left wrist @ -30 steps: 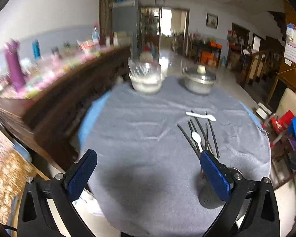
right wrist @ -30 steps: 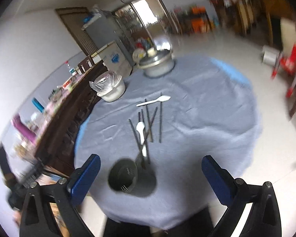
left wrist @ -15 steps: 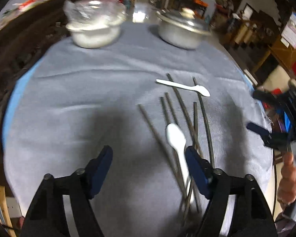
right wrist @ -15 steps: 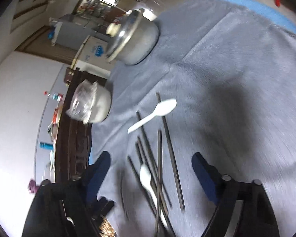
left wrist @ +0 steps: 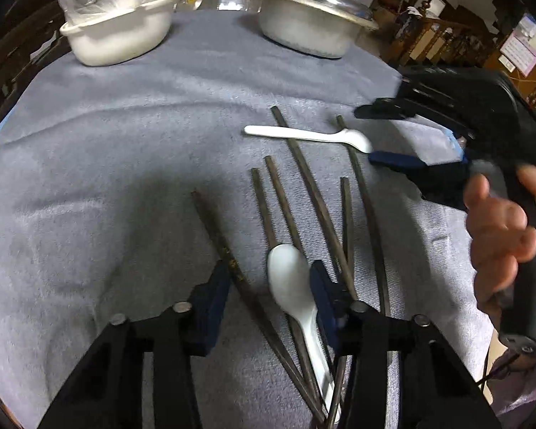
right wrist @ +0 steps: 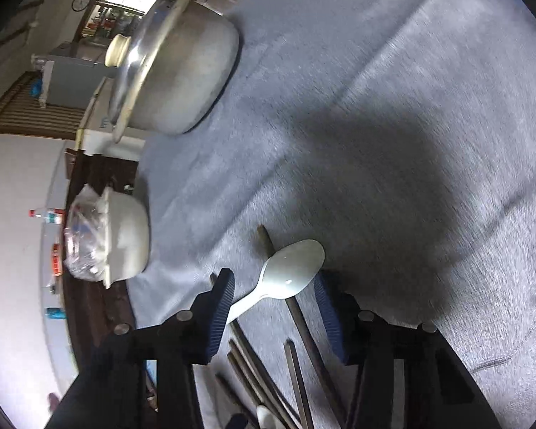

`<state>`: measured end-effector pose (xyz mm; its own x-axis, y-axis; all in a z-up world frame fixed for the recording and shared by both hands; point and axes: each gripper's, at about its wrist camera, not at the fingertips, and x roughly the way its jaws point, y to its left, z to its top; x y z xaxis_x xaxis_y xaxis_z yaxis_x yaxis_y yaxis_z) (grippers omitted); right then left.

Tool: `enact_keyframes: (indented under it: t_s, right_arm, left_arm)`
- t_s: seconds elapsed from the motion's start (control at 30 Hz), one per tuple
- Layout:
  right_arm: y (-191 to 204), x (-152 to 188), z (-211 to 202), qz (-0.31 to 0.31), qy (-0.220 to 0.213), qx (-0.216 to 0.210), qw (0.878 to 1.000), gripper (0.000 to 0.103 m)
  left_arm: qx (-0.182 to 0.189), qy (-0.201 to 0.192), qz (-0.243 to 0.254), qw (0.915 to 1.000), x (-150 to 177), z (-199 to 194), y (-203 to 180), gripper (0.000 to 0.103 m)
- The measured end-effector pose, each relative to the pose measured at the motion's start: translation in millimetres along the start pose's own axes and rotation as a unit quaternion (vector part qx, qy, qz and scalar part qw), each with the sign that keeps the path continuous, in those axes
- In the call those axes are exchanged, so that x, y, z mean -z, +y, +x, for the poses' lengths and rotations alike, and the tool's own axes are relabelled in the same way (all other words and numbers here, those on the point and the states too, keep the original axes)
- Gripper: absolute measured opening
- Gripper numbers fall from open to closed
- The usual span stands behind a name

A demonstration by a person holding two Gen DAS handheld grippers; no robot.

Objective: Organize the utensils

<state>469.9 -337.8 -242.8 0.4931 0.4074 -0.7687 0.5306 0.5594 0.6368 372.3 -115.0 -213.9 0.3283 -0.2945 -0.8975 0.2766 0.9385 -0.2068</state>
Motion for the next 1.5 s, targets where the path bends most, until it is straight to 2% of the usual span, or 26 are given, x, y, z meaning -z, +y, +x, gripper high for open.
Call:
enact_keyframes:
  t_s: [0.03, 0.07, 0.13, 0.23, 0.33, 0.5, 0.57, 0.67, 0.73, 0.8, 0.87, 1.0, 1.1, 1.17, 1.27, 1.3, 1.37, 1.5]
  right_arm:
    - [5, -1, 2, -0.004, -0.005, 0.012, 1.0, 0.046]
    - [10, -3, 3, -0.009, -0.011, 0.029, 0.999, 0.041]
    - [20, -6, 6, -0.027, -0.026, 0.061, 0.997, 0.037]
    - [37, -5, 13, -0.064, -0.043, 0.1, 0.992, 0.037]
    - [53, -2, 20, -0.093, -0.06, 0.134, 0.985, 0.041]
    - [83, 7, 38, -0.173, -0.077, 0.205, 0.96, 0.037]
    - [90, 10, 41, -0.199, -0.086, 0.214, 0.952, 0.037]
    - [89, 12, 37, -0.207, -0.094, 0.208, 0.951, 0.032]
    - [83, 13, 28, -0.209, -0.104, 0.192, 0.953, 0.03]
    - [76, 14, 15, -0.201, -0.112, 0.157, 0.96, 0.03]
    - [66, 12, -1, -0.2, -0.128, 0.133, 0.962, 0.03]
    - [50, 25, -44, -0.203, -0.162, 0.083, 0.962, 0.03]
    - [43, 51, -84, -0.221, -0.192, 0.031, 0.956, 0.03]
    - [42, 72, -113, -0.241, -0.218, -0.006, 0.946, 0.03]
    - [41, 114, -158, -0.28, -0.264, -0.05, 0.921, 0.03]
    - [40, 131, -174, -0.297, -0.283, -0.065, 0.91, 0.03]
    - [38, 163, -200, -0.323, -0.313, -0.086, 0.889, 0.03]
    - [29, 229, -234, -0.369, -0.367, -0.105, 0.847, 0.03]
  left_arm:
    - [-0.002, 0.002, 0.002, 1.0, -1, 2, -1, 0.033]
    - [-0.002, 0.004, 0.005, 1.0, -2, 5, -2, 0.031]
    - [0.002, -0.002, 0.005, 1.0, -2, 6, -1, 0.03]
    - [0.009, -0.014, 0.007, 0.9998, -1, 2, 1, 0.029]
    - [0.014, -0.026, 0.007, 0.9995, -2, -2, 3, 0.026]
    - [0.02, -0.037, 0.002, 0.9991, -7, -1, 16, 0.02]
    - [0.032, -0.045, -0.001, 0.9985, -8, -9, 22, 0.007]
    - [0.039, -0.062, -0.004, 0.9973, -5, -22, 19, 0.006]
    - [0.045, -0.074, -0.007, 0.9962, -4, -31, 22, 0.006]
    - [0.045, -0.083, -0.007, 0.9955, -7, -33, 28, 0.006]
    - [0.048, -0.095, -0.009, 0.9943, 0, -49, 34, 0.006]
    - [0.055, -0.113, -0.026, 0.9917, 4, -65, 52, 0.006]
    - [0.063, -0.132, -0.042, 0.9884, 12, -86, 61, 0.006]
    - [0.078, -0.153, -0.048, 0.9841, 19, -106, 61, 0.006]
    - [0.105, -0.19, -0.04, 0.9754, 33, -132, 48, 0.006]
    - [0.113, -0.198, -0.038, 0.9729, 38, -139, 45, 0.006]
    - [0.135, -0.224, -0.03, 0.9647, 52, -158, 33, 0.006]
    - [0.193, -0.283, -0.02, 0.9393, 81, -195, 13, 0.006]
